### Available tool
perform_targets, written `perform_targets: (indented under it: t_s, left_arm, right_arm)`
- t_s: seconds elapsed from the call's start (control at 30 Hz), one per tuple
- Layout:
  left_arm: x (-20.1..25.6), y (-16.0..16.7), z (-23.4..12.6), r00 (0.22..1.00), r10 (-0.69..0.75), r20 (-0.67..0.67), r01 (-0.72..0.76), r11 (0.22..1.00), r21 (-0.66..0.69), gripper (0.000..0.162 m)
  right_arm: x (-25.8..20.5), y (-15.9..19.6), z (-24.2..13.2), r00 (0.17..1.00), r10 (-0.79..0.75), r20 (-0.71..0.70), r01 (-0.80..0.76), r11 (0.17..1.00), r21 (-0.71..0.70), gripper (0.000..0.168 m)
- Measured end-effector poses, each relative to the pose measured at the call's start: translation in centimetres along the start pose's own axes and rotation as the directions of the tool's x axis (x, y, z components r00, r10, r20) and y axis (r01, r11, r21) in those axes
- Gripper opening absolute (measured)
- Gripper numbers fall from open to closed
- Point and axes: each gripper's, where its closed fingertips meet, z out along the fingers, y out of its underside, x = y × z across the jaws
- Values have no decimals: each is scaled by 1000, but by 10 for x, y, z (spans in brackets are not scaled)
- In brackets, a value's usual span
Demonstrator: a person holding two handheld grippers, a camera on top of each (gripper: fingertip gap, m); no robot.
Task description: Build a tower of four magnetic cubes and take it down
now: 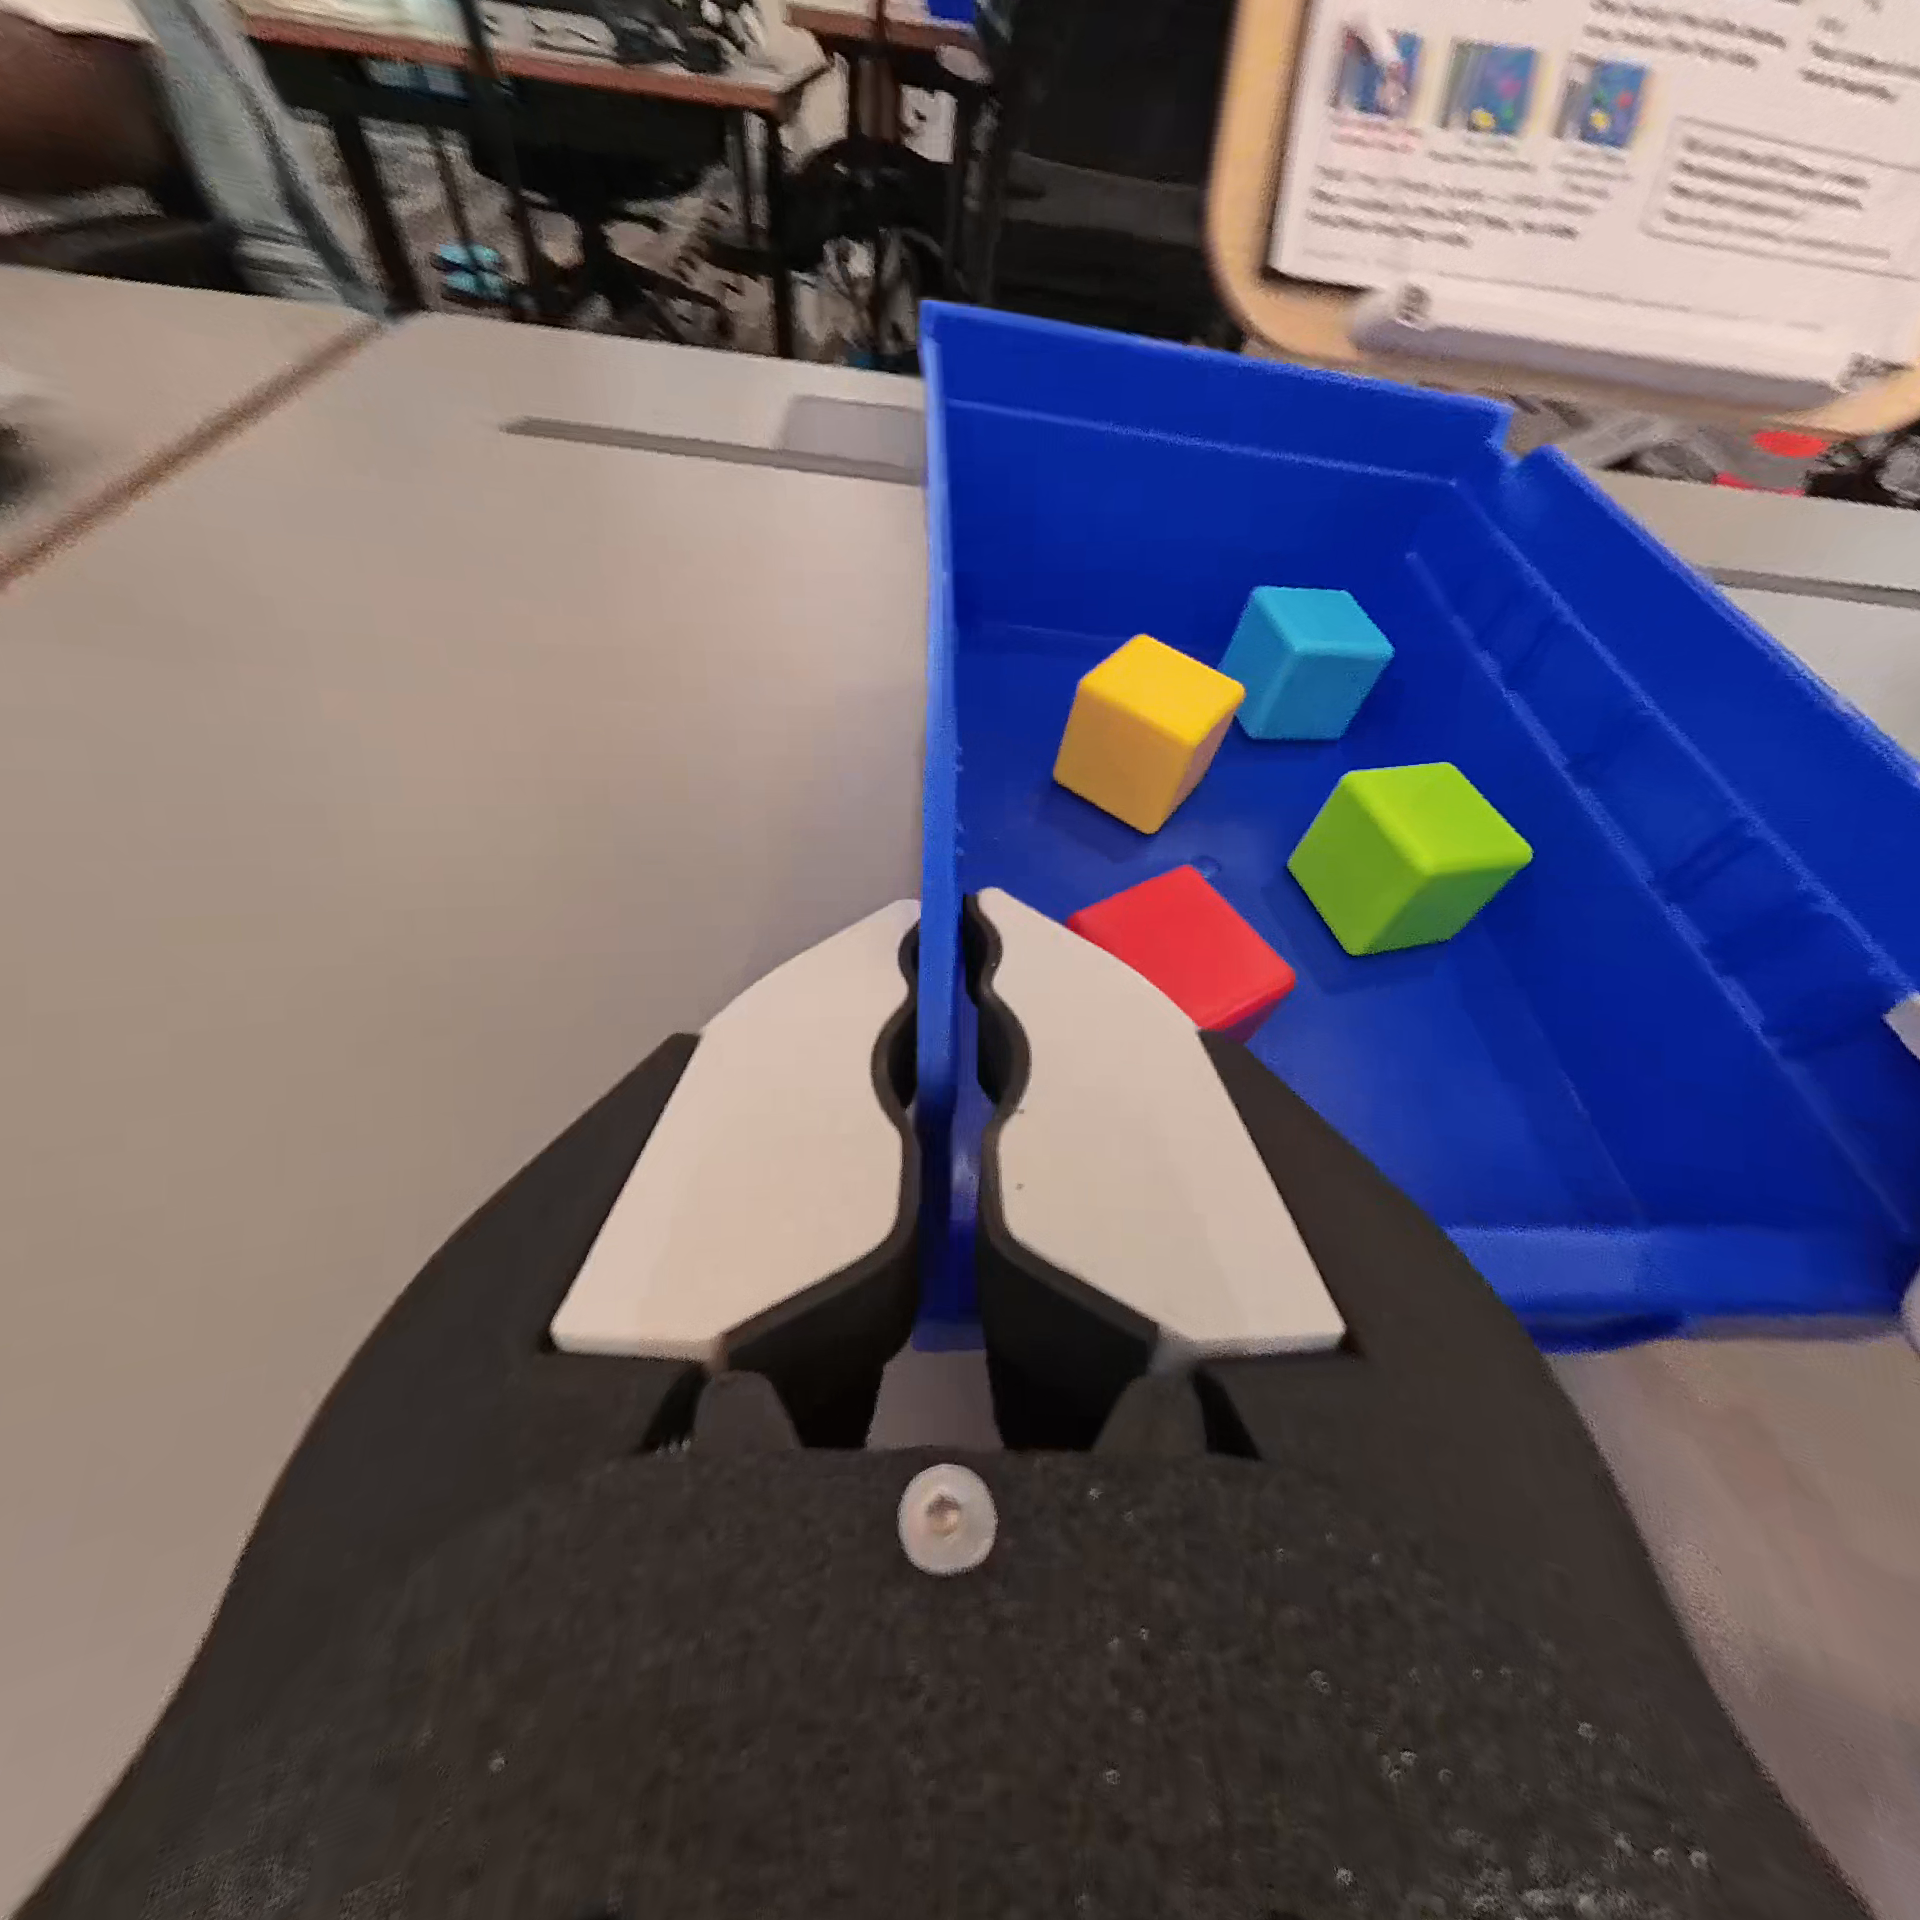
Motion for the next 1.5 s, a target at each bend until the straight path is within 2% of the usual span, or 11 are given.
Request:
perform_targets:
  t_s: [0.3,0.63,0.7,0.77,0.83,0.9,1.03,1.17,1.3,1.43,1.5]
  left_arm:
    - [-120,-6,0,995,25,99,-25,1000,-8,1]
    - [-149,-5,17,997,-69,43,67,997,26,3]
    - [-155,-5,14,997,-46,69,45,999,15,12]
    - [-165,-7,4,989,-39,139,38,999,13,33]
    - [-166,-18,-18,982,-81,171,67,994,82,38]
    - [-149,-28,-40,983,-115,140,93,983,159,37]
    - [-50,-19,-62,988,-79,-136,102,980,171,36]
    - [61,24,-81,911,-49,-409,81,995,63,36]
    - [128,54,-97,817,8,-577,1,1000,15,34]
    - [134,67,-89,805,300,-513,-284,952,112,33]
    - [130,66,-88,811,341,-475,-317,939,133,32]
  right_arm:
    - [-114,11,33,997,-38,60,40,999,-33,4]
    - [-142,15,44,992,-29,125,34,999,-37,10]
    - [-145,16,42,982,-45,183,55,997,-51,13]
    - [-138,11,29,972,-53,228,64,997,-43,25]
    - [-130,4,5,943,-102,317,108,994,-1,30]
    - [-122,8,-25,880,-147,451,150,988,30,30]
    - [-68,36,-72,776,-197,599,217,975,40,29]
    - [12,32,-98,809,-86,581,82,996,34,28]
    - [70,11,-123,851,-83,518,16,991,131,28]
    - [91,10,-123,846,-121,519,18,980,199,24]
    - [98,19,-109,856,-62,513,-10,991,137,25]
